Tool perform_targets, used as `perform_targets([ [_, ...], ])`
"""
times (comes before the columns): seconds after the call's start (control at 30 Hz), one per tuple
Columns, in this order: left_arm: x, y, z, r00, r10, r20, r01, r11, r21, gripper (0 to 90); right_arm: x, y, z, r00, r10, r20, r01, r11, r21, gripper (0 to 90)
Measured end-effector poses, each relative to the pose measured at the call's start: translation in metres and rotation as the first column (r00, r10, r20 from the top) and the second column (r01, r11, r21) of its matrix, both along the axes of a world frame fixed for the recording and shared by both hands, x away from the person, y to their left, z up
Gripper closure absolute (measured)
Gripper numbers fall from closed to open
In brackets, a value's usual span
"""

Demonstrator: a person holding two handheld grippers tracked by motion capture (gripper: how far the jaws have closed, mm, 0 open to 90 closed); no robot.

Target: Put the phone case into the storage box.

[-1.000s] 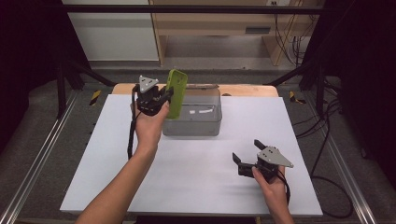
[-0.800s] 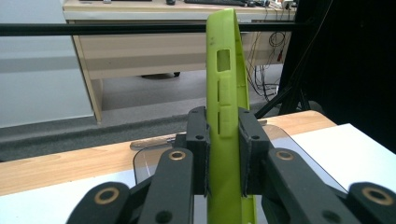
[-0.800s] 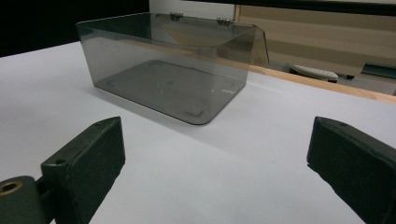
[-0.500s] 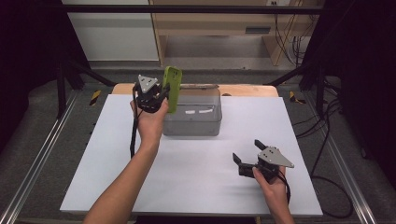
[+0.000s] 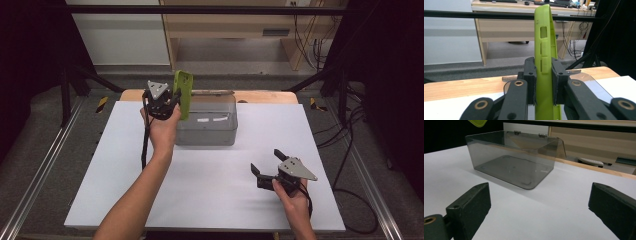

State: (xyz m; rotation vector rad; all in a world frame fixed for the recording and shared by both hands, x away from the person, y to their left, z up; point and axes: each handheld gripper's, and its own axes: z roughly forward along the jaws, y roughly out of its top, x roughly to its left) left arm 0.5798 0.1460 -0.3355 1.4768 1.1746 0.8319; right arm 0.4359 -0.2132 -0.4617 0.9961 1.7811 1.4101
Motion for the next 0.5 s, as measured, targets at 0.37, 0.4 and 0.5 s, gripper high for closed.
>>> perform_targets([
  [0.37,0.0039,-0.0010,-0.0050,1.0000,0.001,-0.003,-0.001,0.9999,-0.011,77.7,0.0002,-0.0008,0.0002,1.0000,0.000,-0.001,0.000,1.000,0.004,4.7],
  [0.4,0.0042,-0.0008,-0.0055,1.0000,0.001,-0.004,-0.001,1.0000,-0.009,77.7,0.0003,-0.0009,0.0002,1.0000,0.000,-0.001,0.000,1.000,0.004,4.7],
  [0.5,0.0048,-0.0001,-0.0071,1.0000,0.007,-0.002,-0.007,0.9999,-0.008,77.7,0.0003,-0.0010,0.0002,1.0000,0.001,-0.002,-0.001,1.000,0.005,4.8],
])
